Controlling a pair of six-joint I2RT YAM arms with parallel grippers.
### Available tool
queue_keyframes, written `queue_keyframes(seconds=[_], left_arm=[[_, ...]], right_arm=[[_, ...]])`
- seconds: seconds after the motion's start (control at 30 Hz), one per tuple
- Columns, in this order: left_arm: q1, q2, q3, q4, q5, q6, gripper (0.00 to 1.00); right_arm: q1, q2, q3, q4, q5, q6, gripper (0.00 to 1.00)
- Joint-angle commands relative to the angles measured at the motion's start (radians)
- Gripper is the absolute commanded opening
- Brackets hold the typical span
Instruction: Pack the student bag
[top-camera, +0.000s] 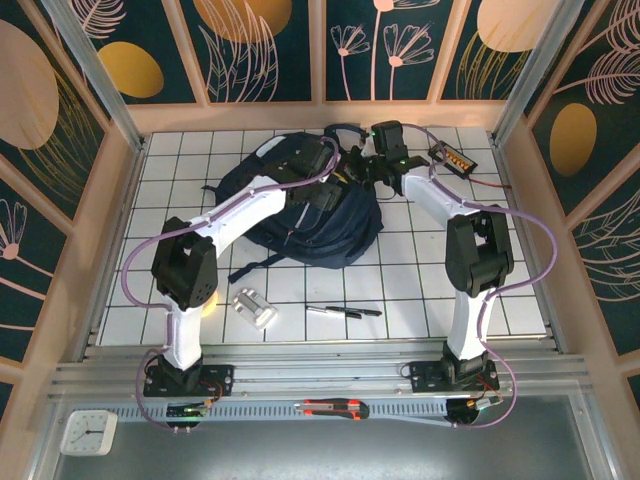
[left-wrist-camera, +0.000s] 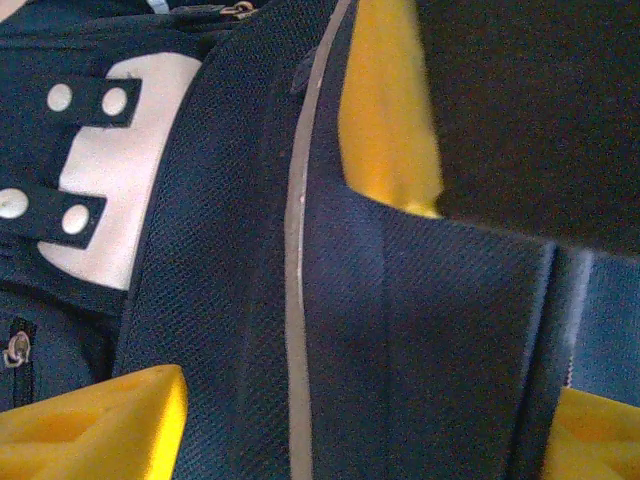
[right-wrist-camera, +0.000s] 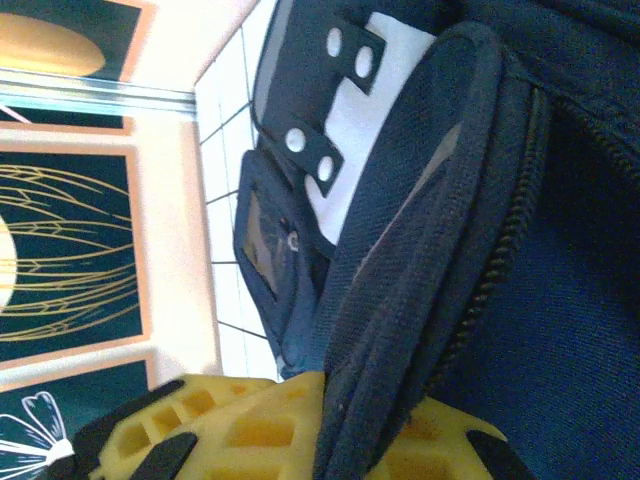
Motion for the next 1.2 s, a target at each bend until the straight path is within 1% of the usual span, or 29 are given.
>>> queue_keyframes(seconds=[0.0, 0.03, 0.07, 0.1, 0.13, 0.17, 0.2, 0.23, 0.27, 0.33, 0.43, 0.47, 0.5, 0.53, 0.6, 0.67, 0.7, 0.73, 0.77, 0.8, 0.83, 0.87, 0.93, 0.97, 1.0, 1.03, 1.07, 1.13, 1.17], left_arm=[[0.018, 0.040, 0.058, -0.060, -0.130, -0.037, 0.67], [0.018, 0.047, 0.064, -0.063, -0.128, -0.040, 0.63], [0.018, 0.048, 0.067, -0.067, -0.124, -0.039, 0.56], [0.018, 0.049, 0.072, -0.071, -0.122, -0.043, 0.41], [0.018, 0.046, 0.074, -0.074, -0.118, -0.047, 0.27], [0.018, 0.044, 0.075, -0.077, -0.111, -0.049, 0.17], [0.019, 0.039, 0.076, -0.080, -0.102, -0.050, 0.04], [0.019, 0.034, 0.075, -0.082, -0.091, -0.050, 0.00], [0.019, 0.030, 0.071, -0.082, -0.081, -0.049, 0.00], [0.020, 0.028, 0.064, -0.081, -0.064, -0.047, 0.00], [0.028, 0.019, 0.050, -0.072, -0.033, -0.045, 0.00], [0.031, 0.015, 0.044, -0.064, -0.023, -0.047, 0.00], [0.037, 0.009, 0.036, -0.056, -0.007, -0.050, 0.00], [0.042, 0.004, 0.032, -0.048, 0.013, -0.049, 0.00], [0.053, -0.007, 0.019, -0.027, 0.043, -0.052, 0.00], [0.065, -0.016, 0.005, -0.003, 0.091, -0.054, 0.00], [0.075, -0.019, 0.004, 0.003, 0.116, -0.062, 0.07], [0.083, -0.020, 0.002, 0.007, 0.146, -0.068, 0.10], [0.091, -0.020, -0.002, 0.012, 0.166, -0.074, 0.07], [0.101, -0.024, -0.009, 0.020, 0.182, -0.088, 0.00], [0.108, -0.031, -0.019, 0.032, 0.187, -0.100, 0.00], [0.110, -0.034, -0.021, 0.033, 0.187, -0.104, 0.00], [0.114, -0.034, -0.012, 0.020, 0.164, -0.105, 0.00], [0.116, -0.036, -0.010, 0.015, 0.155, -0.103, 0.00], [0.116, -0.037, -0.010, 0.013, 0.139, -0.101, 0.00], [0.116, -0.039, -0.009, 0.008, 0.117, -0.102, 0.00], [0.116, -0.041, -0.007, 0.004, 0.104, -0.100, 0.00], [0.117, -0.046, -0.009, 0.000, 0.086, -0.089, 0.00], [0.116, -0.050, -0.013, 0.004, 0.083, -0.081, 0.00]], right_arm=[[0.008, -0.066, 0.045, 0.051, -0.042, 0.013, 0.00], [0.007, -0.069, 0.044, 0.050, -0.042, 0.013, 0.00], [0.006, -0.072, 0.042, 0.049, -0.039, 0.010, 0.00], [0.004, -0.075, 0.038, 0.047, -0.036, 0.007, 0.00], [-0.002, -0.079, 0.032, 0.044, -0.031, 0.003, 0.04], [-0.005, -0.085, 0.023, 0.039, -0.025, -0.001, 0.09], [-0.012, -0.090, 0.014, 0.033, -0.018, -0.007, 0.15], [-0.019, -0.096, 0.006, 0.029, -0.018, -0.015, 0.19], [-0.025, -0.104, -0.001, 0.025, -0.016, -0.027, 0.25], [-0.040, -0.134, -0.021, 0.025, 0.001, -0.071, 0.43], [-0.059, -0.236, -0.084, 0.045, 0.063, -0.172, 0.65], [-0.066, -0.276, -0.114, 0.053, 0.093, -0.204, 0.76], [-0.077, -0.328, -0.151, 0.066, 0.129, -0.247, 0.94], [-0.089, -0.383, -0.203, 0.092, 0.158, -0.290, 0.99], [-0.112, -0.486, -0.298, 0.135, 0.228, -0.346, 0.99], [-0.156, -0.565, -0.383, 0.163, 0.231, -0.342, 0.99], [-0.187, -0.588, -0.416, 0.173, 0.178, -0.349, 0.99], [-0.219, -0.599, -0.438, 0.171, 0.072, -0.374, 0.99], [-0.239, -0.602, -0.445, 0.151, -0.011, -0.409, 0.99], [-0.244, -0.604, -0.441, 0.102, -0.072, -0.473, 0.99], [-0.229, -0.610, -0.439, 0.032, -0.087, -0.539, 0.99], [-0.212, -0.619, -0.441, -0.025, -0.076, -0.601, 0.99], [-0.153, -0.665, -0.495, -0.101, -0.011, -0.726, 0.99], [-0.122, -0.687, -0.525, -0.128, -0.014, -0.811, 0.96], [-0.072, -0.710, -0.558, -0.170, -0.028, -0.953, 0.94], [0.000, -0.727, -0.582, -0.235, 0.001, -1.105, 0.93], [0.063, -0.739, -0.612, -0.271, 0.062, -1.228, 0.92], [0.166, -0.739, -0.689, -0.335, 0.177, -1.450, 0.83], [0.205, -0.728, -0.716, -0.357, 0.224, -1.518, 0.80]])
